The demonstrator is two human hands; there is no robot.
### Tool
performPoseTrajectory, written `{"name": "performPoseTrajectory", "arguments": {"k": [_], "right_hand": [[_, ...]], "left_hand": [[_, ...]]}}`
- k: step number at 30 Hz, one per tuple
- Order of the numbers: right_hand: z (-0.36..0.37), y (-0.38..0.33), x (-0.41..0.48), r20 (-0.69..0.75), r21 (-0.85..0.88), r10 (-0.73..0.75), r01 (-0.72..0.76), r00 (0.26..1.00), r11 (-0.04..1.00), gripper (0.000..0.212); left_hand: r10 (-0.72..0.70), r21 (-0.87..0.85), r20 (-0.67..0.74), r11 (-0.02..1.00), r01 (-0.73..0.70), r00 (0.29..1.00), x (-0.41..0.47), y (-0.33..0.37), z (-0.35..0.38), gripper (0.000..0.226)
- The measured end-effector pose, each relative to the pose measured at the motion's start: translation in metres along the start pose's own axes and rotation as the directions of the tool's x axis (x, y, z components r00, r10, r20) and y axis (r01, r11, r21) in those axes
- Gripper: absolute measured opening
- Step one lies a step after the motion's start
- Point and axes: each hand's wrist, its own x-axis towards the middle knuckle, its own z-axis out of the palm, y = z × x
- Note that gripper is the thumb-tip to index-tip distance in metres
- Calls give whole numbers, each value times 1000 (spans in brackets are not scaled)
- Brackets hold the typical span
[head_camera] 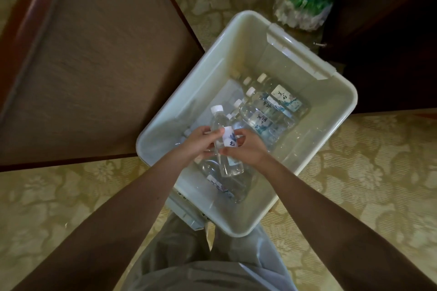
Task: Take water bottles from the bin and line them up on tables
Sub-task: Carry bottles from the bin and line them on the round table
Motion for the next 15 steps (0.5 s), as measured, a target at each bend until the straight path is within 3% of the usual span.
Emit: {"name": "performPoseTrajectory", "arguments": {"k": [3,8,12,15], "right_hand": [[0,-12,-5,-42,121,-24,29,999,992,67],[5,-18,-8,-71,296,-45,64,996,953,64],[6,-17,-10,-5,469,-53,49,999,882,57],[9,-16,-14,58,513,-52,15,997,858,39]], "left_hand": [[26,-87,10,996,-25,1000,-4,10,-2,52],[112,-113,21,988,-109,993,-6,20,-9,47],[138,-92,77,987,-131,987,-6,20,-25,39],[181,-43,88,983,-178,980,-10,18,-35,37]]}}
